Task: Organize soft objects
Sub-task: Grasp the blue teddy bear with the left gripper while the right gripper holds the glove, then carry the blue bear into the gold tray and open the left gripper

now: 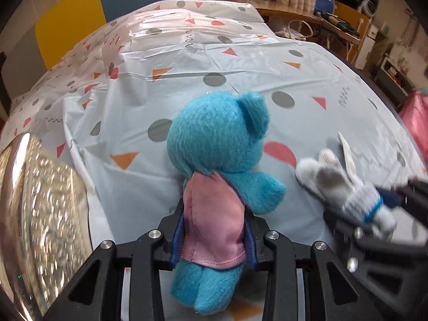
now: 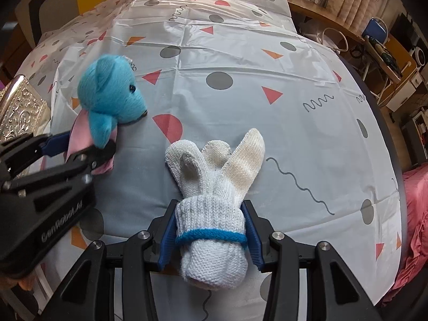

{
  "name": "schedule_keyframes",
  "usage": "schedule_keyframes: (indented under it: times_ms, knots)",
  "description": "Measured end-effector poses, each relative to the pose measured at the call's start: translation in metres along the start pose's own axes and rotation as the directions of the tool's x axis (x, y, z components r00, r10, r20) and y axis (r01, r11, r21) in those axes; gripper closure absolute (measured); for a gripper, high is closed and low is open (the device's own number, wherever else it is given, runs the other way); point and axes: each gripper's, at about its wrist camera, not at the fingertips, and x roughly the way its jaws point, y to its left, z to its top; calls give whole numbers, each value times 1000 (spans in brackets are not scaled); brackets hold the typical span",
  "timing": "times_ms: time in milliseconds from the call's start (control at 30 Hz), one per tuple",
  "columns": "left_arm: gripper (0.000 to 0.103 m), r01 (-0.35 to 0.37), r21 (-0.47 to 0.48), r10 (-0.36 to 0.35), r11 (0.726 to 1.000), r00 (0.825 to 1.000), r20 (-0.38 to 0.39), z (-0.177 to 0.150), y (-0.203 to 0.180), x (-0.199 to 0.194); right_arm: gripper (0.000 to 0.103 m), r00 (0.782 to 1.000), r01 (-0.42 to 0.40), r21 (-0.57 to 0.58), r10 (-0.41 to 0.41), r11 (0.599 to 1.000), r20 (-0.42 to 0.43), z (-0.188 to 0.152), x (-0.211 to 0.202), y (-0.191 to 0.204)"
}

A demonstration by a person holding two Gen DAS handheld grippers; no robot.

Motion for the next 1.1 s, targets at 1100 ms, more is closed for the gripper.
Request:
schedule_keyframes:
  times_ms: [1100]
  knots:
    - [75, 109, -35, -101, 993, 978, 183, 25, 14, -90, 60, 999, 24, 9, -25, 1000, 33, -5, -4, 1]
